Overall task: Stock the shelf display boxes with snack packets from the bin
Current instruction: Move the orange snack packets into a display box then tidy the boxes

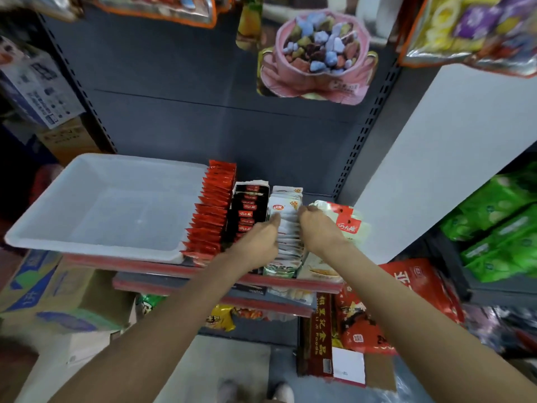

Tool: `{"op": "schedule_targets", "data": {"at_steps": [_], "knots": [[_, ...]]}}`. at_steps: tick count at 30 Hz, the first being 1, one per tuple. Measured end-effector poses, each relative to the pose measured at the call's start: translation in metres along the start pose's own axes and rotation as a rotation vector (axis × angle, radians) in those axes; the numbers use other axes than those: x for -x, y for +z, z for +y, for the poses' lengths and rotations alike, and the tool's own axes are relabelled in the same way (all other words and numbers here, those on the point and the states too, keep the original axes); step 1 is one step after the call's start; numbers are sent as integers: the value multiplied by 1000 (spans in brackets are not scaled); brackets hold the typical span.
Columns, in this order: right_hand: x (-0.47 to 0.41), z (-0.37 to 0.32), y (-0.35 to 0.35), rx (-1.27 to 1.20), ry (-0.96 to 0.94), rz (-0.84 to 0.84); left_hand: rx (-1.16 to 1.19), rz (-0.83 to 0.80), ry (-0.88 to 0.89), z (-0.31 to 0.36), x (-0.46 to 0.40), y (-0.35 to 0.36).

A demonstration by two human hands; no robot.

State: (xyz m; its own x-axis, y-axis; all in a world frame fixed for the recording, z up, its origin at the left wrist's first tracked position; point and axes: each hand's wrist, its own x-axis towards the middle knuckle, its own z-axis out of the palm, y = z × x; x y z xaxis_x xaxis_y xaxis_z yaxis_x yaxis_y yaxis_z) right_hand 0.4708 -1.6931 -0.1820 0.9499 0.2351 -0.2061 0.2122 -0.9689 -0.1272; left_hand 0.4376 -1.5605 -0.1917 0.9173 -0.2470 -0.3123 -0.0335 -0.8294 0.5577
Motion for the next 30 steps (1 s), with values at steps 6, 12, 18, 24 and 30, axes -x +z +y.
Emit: {"op": "schedule_targets", "data": {"at_steps": [6,12,18,24,30], "knots": [[-15,15,8,-3,-118,14,-49,-26,113,-20,2,-7],[-30,9,1,-11,-101,-91,-459,-98,233,-28,3,4],[-36,-1,5,-47,-64,-141,-513,147,299,-33,-3,15],[31,-12,18,-256,-76,317,-369,121,330,-46,-8,8],[77,-11,51,-366,-25,337,-235,49,287,-47,-10,0]]}}
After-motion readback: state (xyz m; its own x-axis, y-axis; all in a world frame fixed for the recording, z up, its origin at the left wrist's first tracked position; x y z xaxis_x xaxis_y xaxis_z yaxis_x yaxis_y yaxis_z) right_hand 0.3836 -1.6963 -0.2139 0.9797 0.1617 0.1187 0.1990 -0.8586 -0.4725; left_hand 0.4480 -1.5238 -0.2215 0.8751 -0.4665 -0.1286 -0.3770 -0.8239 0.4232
